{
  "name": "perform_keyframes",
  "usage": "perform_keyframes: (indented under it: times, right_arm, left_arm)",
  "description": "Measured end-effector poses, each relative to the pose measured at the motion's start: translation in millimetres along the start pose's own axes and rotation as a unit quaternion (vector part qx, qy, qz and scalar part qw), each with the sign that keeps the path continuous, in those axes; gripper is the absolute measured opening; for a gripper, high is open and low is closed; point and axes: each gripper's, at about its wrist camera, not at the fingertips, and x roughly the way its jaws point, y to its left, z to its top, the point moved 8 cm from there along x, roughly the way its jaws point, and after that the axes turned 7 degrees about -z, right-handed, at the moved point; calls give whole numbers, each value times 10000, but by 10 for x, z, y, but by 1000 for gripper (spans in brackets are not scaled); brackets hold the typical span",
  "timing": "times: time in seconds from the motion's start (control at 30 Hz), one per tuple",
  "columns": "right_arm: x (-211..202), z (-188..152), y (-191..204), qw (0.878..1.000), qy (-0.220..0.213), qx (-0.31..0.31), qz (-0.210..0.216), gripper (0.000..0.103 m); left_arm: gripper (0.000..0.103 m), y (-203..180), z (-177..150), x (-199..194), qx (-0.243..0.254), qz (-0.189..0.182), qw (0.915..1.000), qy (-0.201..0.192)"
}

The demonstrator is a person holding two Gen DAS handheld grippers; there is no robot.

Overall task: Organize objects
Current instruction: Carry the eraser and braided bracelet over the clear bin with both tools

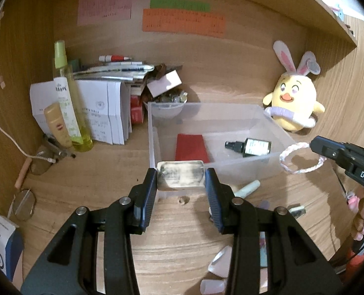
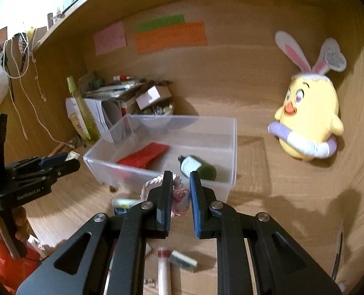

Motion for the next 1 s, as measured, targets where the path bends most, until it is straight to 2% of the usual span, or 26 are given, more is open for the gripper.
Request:
perform_keyframes:
  times: [0.27,0.5,1.0]
  right_arm:
    - [162,231,61,9999,-137,-91,53,13]
    - [374,381,155,9995,-155,-272,15,13]
    - [986,224,362,9977,457,-485,141,13]
  left_arm:
    - [39,-14,150,62,14,32,9999,-109]
    - [39,14,230,242,-23,58,10000,-34]
    - [39,71,197,711,-79,38,9993,367]
